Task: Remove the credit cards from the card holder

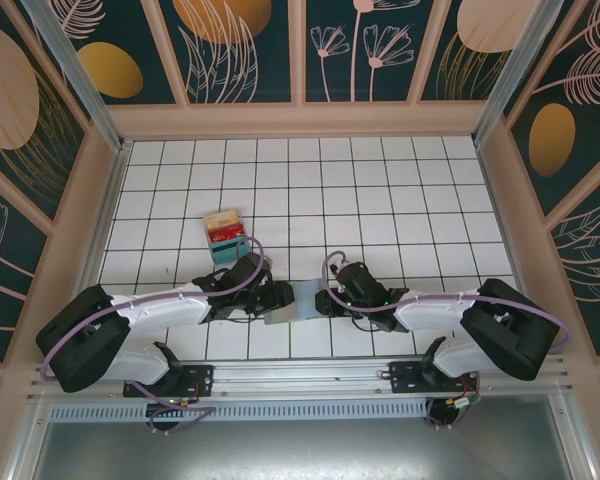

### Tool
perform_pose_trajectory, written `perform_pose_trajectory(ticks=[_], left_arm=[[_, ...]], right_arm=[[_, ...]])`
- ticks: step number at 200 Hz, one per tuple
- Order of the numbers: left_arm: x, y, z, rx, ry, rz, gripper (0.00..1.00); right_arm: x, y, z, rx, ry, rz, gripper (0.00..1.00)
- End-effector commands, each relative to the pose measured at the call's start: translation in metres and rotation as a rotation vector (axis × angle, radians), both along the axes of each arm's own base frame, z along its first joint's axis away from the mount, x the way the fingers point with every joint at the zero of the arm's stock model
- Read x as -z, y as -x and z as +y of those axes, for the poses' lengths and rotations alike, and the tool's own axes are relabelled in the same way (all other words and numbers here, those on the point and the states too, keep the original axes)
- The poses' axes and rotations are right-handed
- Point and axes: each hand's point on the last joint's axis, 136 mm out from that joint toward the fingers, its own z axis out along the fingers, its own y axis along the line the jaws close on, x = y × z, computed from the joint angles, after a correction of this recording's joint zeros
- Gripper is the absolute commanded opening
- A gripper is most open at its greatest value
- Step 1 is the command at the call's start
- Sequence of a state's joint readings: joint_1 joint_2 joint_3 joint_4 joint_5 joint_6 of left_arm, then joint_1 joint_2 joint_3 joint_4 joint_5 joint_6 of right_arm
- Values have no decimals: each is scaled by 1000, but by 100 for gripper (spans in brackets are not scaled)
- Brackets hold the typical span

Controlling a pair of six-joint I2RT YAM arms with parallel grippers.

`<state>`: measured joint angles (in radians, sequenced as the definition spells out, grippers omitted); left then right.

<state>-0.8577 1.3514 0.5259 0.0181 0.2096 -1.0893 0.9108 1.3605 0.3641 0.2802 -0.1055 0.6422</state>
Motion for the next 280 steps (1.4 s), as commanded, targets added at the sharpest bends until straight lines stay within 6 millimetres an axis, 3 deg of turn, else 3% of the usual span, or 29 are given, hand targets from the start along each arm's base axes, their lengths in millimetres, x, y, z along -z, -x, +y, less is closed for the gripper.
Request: perform_pose_trajectory(ticks=[1, 34, 61, 156, 232, 280], left_arm=[[-7, -2, -2, 13, -7, -18, 53], [-3, -2, 22, -35, -111, -35, 53], [7, 2, 28, -33, -140, -13, 53], [14, 2, 15, -4, -107, 5, 53], [3, -1, -3, 21, -20, -9, 53], [-2, -1, -10, 39, 12, -15, 65]], right_arm=[[6, 3, 5, -10, 3, 29, 35], [7, 3, 6, -12, 5, 33, 35], [7, 4, 7, -17, 4, 38, 35], [7, 4, 7, -18, 6, 37, 35], [8, 4, 7, -18, 7, 37, 35], [8, 4, 8, -18, 8, 38, 35]])
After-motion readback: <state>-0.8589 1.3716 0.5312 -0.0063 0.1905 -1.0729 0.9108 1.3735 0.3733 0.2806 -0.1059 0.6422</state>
